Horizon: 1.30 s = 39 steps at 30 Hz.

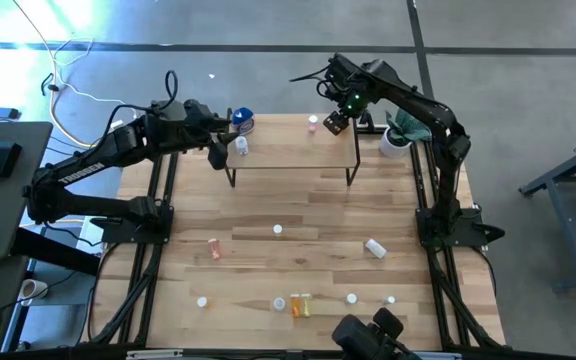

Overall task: Pick and place medicine bottles onto shelf by color
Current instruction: Put the big orange pill bottle on the shelf

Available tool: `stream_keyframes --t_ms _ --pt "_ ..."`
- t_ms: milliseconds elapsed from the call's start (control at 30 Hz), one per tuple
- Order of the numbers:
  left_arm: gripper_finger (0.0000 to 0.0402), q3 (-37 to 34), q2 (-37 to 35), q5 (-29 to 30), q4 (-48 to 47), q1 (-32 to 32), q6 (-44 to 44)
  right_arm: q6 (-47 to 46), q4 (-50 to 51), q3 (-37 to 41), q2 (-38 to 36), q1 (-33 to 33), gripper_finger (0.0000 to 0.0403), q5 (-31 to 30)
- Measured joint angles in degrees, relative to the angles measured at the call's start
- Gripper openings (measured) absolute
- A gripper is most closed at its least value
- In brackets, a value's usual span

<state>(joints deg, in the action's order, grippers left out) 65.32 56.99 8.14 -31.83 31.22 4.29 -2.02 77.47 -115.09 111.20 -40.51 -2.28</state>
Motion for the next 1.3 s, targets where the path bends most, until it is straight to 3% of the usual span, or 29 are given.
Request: stream_keyframes --t_ms 233,433,800,1067,1300 --pt "0.0194 0.0 0.0 -0.1 0.0 0.0 0.0 0.8 -0.2 0.0 0.0 -0.1 0.0218 3.4" --pt "0.0198 0.0 0.0 -0.1 0.0 0.0 0.0 5.3 -0.4 0.0 0.0 0.8 0.0218 3.4" --pt "0.0238 0.0 0.0 -0.1 -1.7 0.0 0.0 5.1 -2.0 0.0 0.0 1.5 0.0218 3.4" --pt "0.0241 0.0 0.0 0.0 -1.6 0.0 0.0 8.4 -1.9 0.0 0.0 1.7 0.0212 3.4" --pt "0.0241 0.0 0.0 0.3 -1.6 0.0 -1.4 8.3 -1.9 0.0 0.0 1.9 0.0245 3.4"
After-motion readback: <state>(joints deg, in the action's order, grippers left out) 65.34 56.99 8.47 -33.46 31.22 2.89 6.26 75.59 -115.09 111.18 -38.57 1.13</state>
